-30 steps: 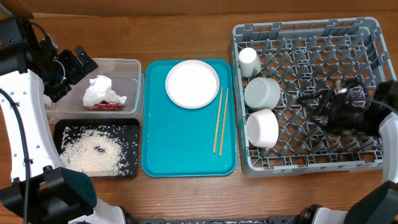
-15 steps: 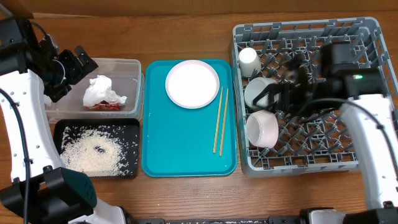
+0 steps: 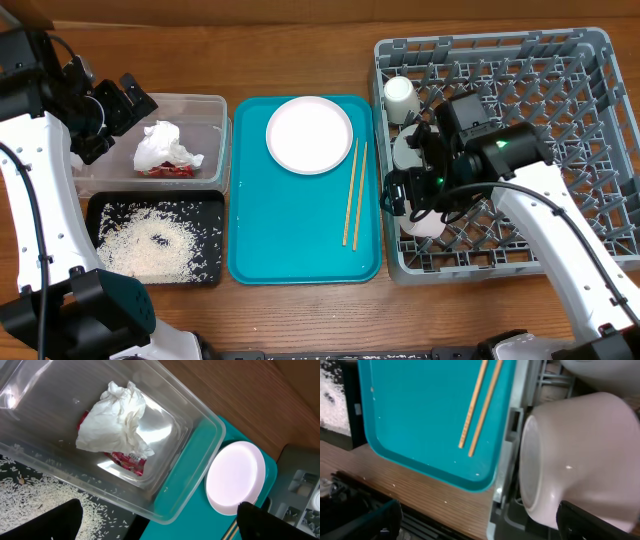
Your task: Sort waste into correct bins and load items into the dishwasher
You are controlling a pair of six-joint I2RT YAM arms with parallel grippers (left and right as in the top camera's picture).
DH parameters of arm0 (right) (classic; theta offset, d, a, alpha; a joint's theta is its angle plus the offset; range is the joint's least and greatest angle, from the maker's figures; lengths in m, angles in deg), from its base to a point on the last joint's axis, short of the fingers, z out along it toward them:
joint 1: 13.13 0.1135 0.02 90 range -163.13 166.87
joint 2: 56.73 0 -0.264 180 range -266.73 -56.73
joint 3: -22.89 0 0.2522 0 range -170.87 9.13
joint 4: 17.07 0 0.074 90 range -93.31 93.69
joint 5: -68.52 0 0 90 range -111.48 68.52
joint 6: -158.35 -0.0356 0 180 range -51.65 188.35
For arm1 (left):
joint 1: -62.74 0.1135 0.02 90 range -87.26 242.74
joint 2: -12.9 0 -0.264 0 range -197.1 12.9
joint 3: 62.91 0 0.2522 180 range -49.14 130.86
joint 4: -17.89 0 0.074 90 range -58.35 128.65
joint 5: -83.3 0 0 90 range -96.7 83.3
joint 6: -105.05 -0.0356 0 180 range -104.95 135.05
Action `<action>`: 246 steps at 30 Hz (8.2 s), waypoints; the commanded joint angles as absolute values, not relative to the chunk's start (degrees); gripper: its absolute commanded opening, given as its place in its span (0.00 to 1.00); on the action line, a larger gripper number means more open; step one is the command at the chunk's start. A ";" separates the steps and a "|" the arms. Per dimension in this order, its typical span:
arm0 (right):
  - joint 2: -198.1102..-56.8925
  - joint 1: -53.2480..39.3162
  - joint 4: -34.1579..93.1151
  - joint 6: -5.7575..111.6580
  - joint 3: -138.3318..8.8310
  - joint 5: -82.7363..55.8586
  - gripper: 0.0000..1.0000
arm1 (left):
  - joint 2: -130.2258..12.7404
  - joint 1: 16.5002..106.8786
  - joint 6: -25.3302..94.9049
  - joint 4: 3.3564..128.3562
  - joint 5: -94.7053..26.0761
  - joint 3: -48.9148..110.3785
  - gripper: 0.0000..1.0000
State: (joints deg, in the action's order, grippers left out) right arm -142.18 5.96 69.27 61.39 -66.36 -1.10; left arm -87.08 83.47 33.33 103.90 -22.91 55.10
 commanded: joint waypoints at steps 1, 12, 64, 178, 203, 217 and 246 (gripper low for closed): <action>-141.63 6.97 67.54 60.18 -65.37 2.94 1.00 | -86.34 83.29 33.90 103.81 -22.60 56.11 1.00; -141.68 8.13 65.82 60.14 -61.37 -2.59 1.00 | -86.34 83.29 33.90 103.81 -22.60 56.11 1.00; -141.65 8.02 63.72 57.61 -63.82 -16.55 1.00 | -86.34 83.29 33.90 103.81 -22.60 56.11 1.00; -171.36 28.48 33.05 20.36 -65.61 -43.59 0.04 | -86.34 83.29 33.90 103.81 -22.60 56.11 1.00; -146.46 18.57 43.04 60.10 -69.05 -56.55 0.04 | -86.34 83.29 33.90 103.81 -22.60 56.11 1.00; -146.48 -6.28 43.72 74.37 -68.83 -33.62 0.04 | -86.34 83.29 33.90 103.81 -22.60 56.11 1.00; -156.41 -12.62 41.95 74.83 -67.93 -28.68 0.13 | -86.34 83.29 33.90 103.81 -22.60 56.11 1.00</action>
